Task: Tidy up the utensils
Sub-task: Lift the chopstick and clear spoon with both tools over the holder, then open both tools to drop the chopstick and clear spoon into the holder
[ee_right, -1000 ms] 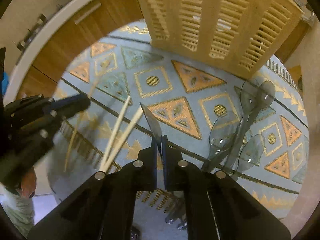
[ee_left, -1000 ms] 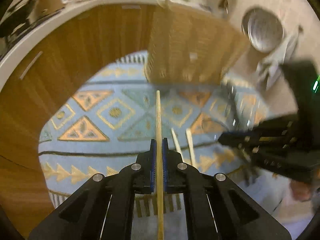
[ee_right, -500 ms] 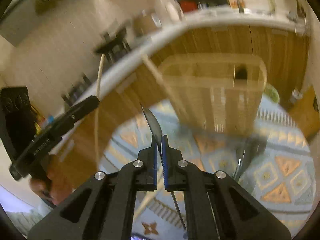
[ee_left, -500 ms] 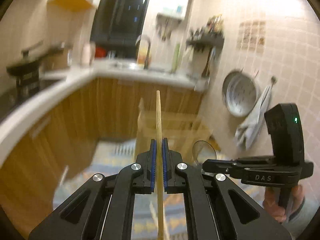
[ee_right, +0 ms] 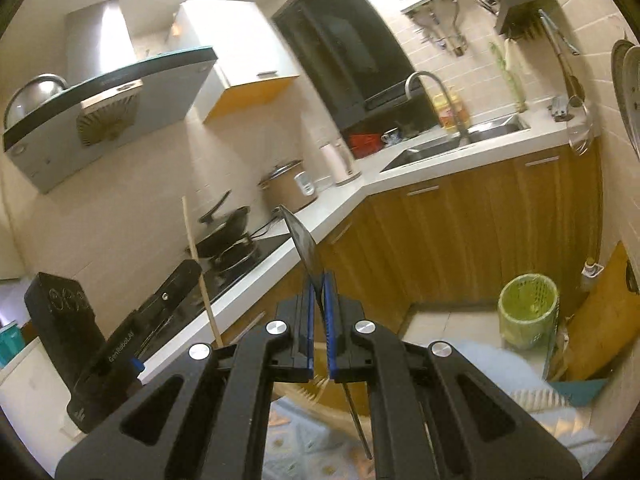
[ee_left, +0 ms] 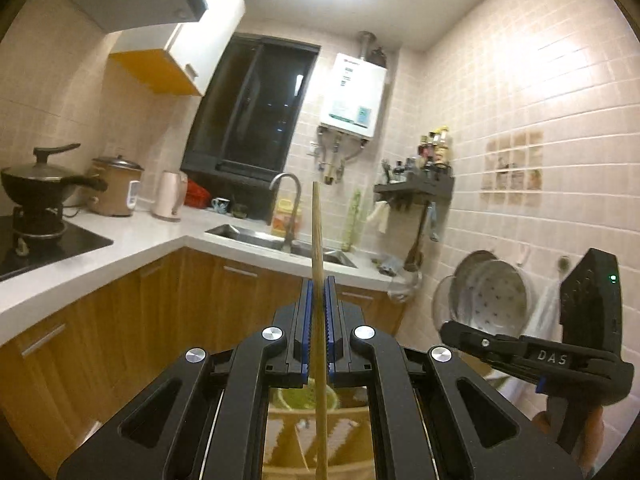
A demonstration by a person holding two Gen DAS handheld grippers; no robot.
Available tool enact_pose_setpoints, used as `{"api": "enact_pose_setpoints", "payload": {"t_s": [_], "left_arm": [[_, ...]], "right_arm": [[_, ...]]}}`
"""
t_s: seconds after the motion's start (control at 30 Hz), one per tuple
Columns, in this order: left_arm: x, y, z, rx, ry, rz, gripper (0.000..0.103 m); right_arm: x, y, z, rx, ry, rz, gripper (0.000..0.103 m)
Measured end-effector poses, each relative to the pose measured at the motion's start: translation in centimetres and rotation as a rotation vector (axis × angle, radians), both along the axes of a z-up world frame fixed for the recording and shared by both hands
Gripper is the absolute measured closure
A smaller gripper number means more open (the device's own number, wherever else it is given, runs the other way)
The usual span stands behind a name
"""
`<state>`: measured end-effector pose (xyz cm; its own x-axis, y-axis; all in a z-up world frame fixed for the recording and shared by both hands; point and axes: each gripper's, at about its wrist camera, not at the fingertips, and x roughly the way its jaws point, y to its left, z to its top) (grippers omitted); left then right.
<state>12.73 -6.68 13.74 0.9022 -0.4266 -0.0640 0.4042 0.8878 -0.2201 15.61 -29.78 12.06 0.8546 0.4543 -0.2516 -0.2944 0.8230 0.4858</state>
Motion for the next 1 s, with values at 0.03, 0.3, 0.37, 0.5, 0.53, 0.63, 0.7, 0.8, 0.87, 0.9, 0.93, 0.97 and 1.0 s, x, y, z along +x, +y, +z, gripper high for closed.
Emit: {"api": "enact_pose_setpoints", "payload": {"t_s": [0.03, 0.3, 0.37, 0.5, 0.53, 0.63, 0.7, 0.8, 0.87, 0.9, 0.93, 0.97, 1.0], "left_arm": [[0.3, 0.1, -0.2, -0.002, -0.003, 0.008, 0.100], [3.3, -1.2, -3.0, 0.028, -0.019, 0.098, 0.100], [3.4, -1.4, -3.6, 0.043, -0.026, 0.126, 0.100], [3.3, -1.6, -5.2, 0.083, -0.042, 0.158, 0.099], [3.3, -1.7, -5.6, 0.088, -0.040, 0.157, 0.099], [2.9, -1.2, -5.9, 0.077, -0.024, 0.133, 0.094], [2.6, -0.6, -5.9, 0.062, 0.004, 0.103, 0.076], [1.4, 0.6, -5.7, 0.041, 0.024, 0.093, 0.064], [0.3, 1.4, -5.3, 0.033, 0.037, 0.081, 0.064], [-0.6, 2.1, -4.9, 0.023, 0.045, 0.071, 0.064], [-1.0, 2.4, -4.6, 0.018, 0.050, 0.062, 0.062], [-1.9, 3.0, -4.1, 0.011, 0.061, 0.042, 0.061], [-2.5, 3.3, -3.7, 0.011, 0.067, 0.032, 0.061]], "right_arm": [[0.7, -0.1, -0.3, -0.018, -0.004, -0.015, 0.100], [2.6, -0.3, -3.5, -0.087, -0.011, -0.052, 0.100], [2.9, -0.4, -4.2, -0.083, -0.010, -0.054, 0.100], [3.0, -0.4, -5.4, -0.088, -0.024, -0.054, 0.100], [2.7, -0.3, -5.7, -0.089, -0.025, -0.051, 0.099], [2.0, -0.4, -6.2, -0.085, -0.016, -0.038, 0.099], [1.5, -0.7, -6.4, -0.077, -0.005, -0.032, 0.098], [0.4, -1.1, -6.5, -0.071, 0.016, -0.033, 0.087], [-0.6, -1.3, -6.4, -0.077, 0.027, -0.029, 0.087], [-1.3, -1.4, -6.1, -0.081, 0.031, -0.027, 0.086], [-1.9, -1.4, -5.9, -0.082, 0.032, -0.024, 0.082], [-2.8, -1.5, -5.4, -0.083, 0.031, -0.015, 0.078], [-3.8, -1.5, -4.9, -0.088, 0.025, -0.011, 0.071]]}}
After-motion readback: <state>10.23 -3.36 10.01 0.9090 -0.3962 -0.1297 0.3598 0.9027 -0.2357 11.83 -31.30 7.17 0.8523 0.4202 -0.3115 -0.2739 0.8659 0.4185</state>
